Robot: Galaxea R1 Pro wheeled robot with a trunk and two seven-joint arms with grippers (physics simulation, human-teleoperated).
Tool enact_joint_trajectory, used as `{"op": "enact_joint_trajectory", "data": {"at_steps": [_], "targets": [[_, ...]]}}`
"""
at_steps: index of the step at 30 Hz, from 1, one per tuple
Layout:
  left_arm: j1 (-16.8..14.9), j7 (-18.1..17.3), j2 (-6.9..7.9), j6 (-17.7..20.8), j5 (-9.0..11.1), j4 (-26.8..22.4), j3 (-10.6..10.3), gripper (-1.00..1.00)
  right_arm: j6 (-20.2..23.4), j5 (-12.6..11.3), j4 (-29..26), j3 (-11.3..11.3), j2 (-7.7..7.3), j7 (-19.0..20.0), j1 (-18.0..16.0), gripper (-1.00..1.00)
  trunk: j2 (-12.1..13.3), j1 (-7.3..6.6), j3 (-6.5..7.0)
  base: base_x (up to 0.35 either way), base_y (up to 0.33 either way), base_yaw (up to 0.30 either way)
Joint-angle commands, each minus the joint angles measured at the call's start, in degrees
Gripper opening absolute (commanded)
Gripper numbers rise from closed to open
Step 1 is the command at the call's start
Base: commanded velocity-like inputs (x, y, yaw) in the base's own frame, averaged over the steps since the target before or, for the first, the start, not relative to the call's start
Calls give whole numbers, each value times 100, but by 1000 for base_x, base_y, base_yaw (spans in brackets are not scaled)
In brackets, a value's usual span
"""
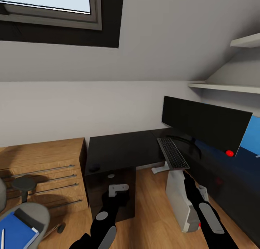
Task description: In the bedroom, organize the workspace by keeping the computer under the desk, ensuring the monitor is on the desk, placing the keyboard on the desk next to the monitor, placing the mouse on the desk next to the keyboard, moving the folder from the swivel chair onto the desk next to the mouse, stacking the notebook on top of the folder with the pen on top of the notebook, and positioning the swivel chair next to the desk.
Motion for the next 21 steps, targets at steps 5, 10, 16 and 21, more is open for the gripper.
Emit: {"op": "enact_joint_trajectory", "data": {"at_steps": [5, 10, 16, 21], "targets": [[6, 49, 1, 15, 41, -17, -11, 100, 52, -77, 11, -20, 5, 358, -1, 100, -206, 110, -97, 0, 0, 0], [8, 50, -3, 15, 41, -17, -11, 100, 71, -133, 24, -28, 6, 532, -1, 100, -407, 220, -187, 0, 0, 0], [10, 56, -3, 15, 32, -17, -62, 100, 82, -498, 45, -34, -6, 566, -2, 100, -647, 352, -294, 0, 0, 0], [12, 58, -3, 15, 26, -17, -174, 100, 83, -581, 49, -51, -22, 568, -2, 100, -848, 462, -384, 0, 0, 0]]}}
